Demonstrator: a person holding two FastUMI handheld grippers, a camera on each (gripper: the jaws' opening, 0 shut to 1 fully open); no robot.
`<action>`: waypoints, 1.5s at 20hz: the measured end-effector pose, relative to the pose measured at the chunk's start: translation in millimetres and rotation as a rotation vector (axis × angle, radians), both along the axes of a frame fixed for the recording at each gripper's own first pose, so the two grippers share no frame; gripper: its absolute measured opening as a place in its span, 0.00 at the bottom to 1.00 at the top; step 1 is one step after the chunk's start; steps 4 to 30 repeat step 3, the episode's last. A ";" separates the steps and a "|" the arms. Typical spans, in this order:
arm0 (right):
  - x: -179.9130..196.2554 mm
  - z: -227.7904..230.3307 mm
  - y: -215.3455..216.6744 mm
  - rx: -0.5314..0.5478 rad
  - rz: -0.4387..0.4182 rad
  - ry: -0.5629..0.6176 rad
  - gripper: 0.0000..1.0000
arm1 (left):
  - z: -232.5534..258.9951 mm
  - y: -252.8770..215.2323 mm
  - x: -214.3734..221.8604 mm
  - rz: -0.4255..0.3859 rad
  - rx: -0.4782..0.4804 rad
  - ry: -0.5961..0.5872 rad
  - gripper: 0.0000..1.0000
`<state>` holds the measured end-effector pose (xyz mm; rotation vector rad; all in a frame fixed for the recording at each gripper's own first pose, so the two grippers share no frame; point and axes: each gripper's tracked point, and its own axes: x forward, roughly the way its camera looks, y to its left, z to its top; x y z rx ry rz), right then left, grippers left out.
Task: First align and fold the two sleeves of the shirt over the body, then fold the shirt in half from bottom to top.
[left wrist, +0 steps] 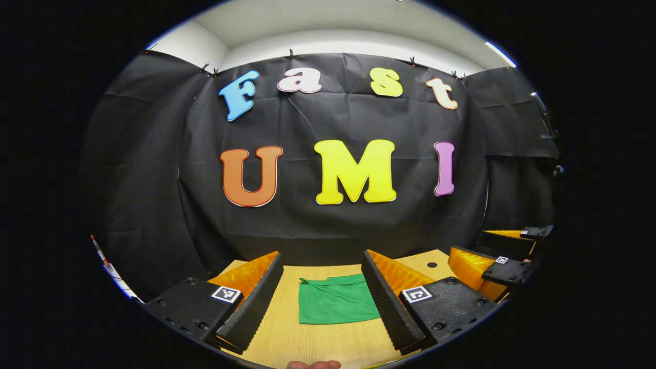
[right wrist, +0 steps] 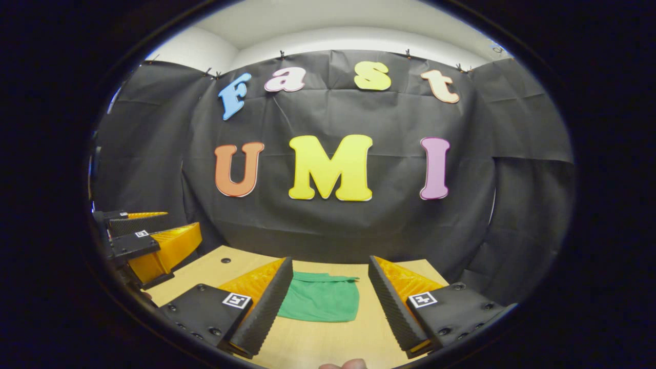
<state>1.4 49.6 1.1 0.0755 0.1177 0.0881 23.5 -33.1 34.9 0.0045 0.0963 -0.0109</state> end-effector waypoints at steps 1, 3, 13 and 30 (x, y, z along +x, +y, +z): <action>3.1 0.4 2.5 0.001 0.008 -0.004 0.93 | -0.1 2.2 1.2 0.006 0.001 -0.001 0.98; 6.4 -1.1 5.8 0.002 0.022 -0.002 0.93 | 0.1 5.1 4.6 0.017 0.003 -0.002 0.98; 6.4 -1.1 5.8 0.002 0.022 -0.002 0.93 | 0.1 5.1 4.6 0.017 0.003 -0.002 0.98; 6.4 -1.1 5.8 0.002 0.022 -0.002 0.93 | 0.1 5.1 4.6 0.017 0.003 -0.002 0.98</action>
